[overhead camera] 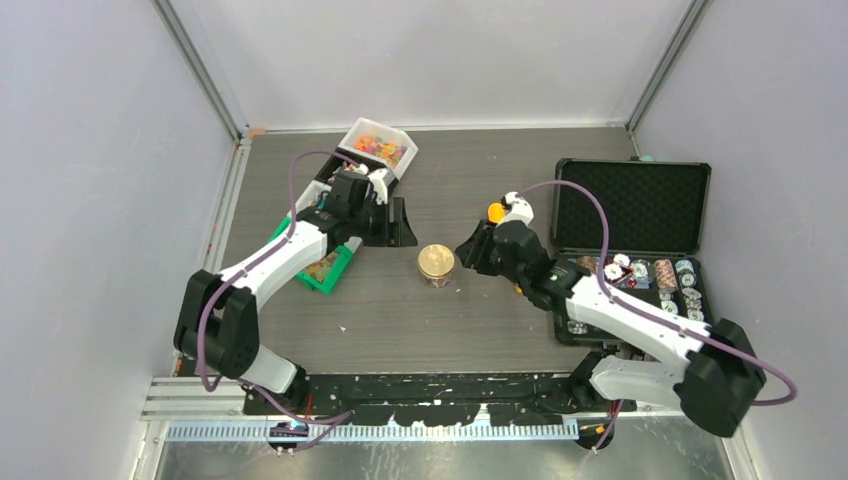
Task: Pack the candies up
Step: Close the bottle lid on the packing bottle.
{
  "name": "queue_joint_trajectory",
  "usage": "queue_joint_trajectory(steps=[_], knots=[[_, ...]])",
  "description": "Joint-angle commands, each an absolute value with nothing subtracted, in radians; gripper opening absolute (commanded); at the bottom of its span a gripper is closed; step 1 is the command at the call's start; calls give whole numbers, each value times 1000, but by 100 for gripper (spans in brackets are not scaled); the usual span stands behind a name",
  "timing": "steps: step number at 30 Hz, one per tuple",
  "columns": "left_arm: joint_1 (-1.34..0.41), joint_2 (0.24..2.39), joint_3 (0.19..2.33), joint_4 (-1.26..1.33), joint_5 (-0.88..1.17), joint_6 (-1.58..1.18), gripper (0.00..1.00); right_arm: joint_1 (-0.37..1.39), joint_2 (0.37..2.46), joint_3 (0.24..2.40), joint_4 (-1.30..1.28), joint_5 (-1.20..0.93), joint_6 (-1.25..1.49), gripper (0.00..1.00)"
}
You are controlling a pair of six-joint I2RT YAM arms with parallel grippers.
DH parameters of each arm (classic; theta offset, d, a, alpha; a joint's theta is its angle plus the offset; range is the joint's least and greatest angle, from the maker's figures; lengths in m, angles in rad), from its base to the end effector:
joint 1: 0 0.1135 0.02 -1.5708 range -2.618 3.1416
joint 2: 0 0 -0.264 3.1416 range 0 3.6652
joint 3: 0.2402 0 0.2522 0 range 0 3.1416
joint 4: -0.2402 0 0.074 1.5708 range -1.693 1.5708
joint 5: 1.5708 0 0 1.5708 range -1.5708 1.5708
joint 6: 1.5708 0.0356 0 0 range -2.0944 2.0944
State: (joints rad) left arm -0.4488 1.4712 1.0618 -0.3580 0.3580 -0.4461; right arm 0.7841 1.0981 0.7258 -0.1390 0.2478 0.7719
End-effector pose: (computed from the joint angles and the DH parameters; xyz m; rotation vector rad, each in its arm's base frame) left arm 0.2825 -0.1499 0.2592 0.1903 2.4331 -0.8442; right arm 0.1792 0.1664 0.2622 0.1427 2.1355 0.6879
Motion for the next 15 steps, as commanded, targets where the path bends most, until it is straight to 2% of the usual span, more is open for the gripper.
queue_joint_trajectory(steps=[1,10,15], knots=[[-448,1521,1011,-204,468,-519,60,730,1216,750,24,105,796,43],[-448,1630,967,-124,581,-557,48,701,1360,764,59,42,778,36],[-448,1642,951,-127,595,-558,46,700,1391,758,56,15,767,34]])
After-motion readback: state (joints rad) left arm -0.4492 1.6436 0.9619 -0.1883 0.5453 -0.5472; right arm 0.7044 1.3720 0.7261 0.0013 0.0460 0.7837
